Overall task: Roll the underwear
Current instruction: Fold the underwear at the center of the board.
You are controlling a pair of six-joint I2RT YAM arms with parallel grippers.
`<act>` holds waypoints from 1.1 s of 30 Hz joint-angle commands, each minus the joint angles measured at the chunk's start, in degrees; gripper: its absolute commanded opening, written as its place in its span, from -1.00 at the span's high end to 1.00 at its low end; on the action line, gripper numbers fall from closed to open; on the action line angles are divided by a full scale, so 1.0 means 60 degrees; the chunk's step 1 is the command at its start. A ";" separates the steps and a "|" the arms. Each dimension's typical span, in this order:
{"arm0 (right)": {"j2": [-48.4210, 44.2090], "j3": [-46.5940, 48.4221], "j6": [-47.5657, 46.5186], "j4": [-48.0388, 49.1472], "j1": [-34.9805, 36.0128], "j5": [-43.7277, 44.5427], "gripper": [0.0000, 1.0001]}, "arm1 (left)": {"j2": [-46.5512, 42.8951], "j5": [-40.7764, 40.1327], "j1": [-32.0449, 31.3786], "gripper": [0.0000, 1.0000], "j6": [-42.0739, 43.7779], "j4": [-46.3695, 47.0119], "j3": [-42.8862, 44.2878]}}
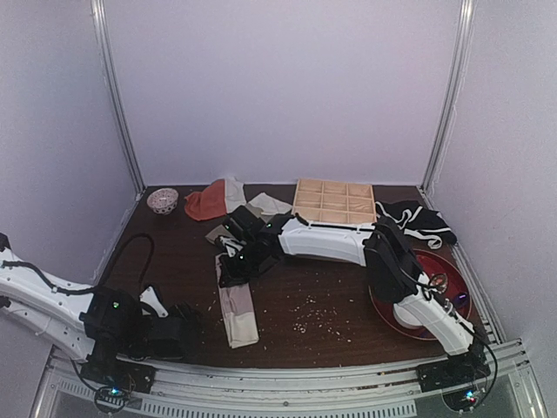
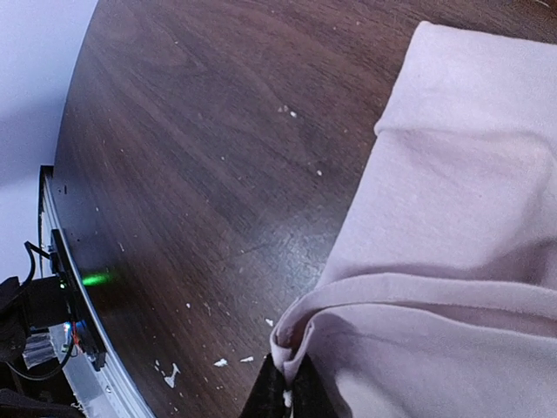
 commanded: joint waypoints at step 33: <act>-0.4335 -0.4138 -0.0266 0.0407 -0.0632 0.0774 0.29 | -0.1990 0.2081 0.4366 -0.36 0.5943 0.1265 0.0482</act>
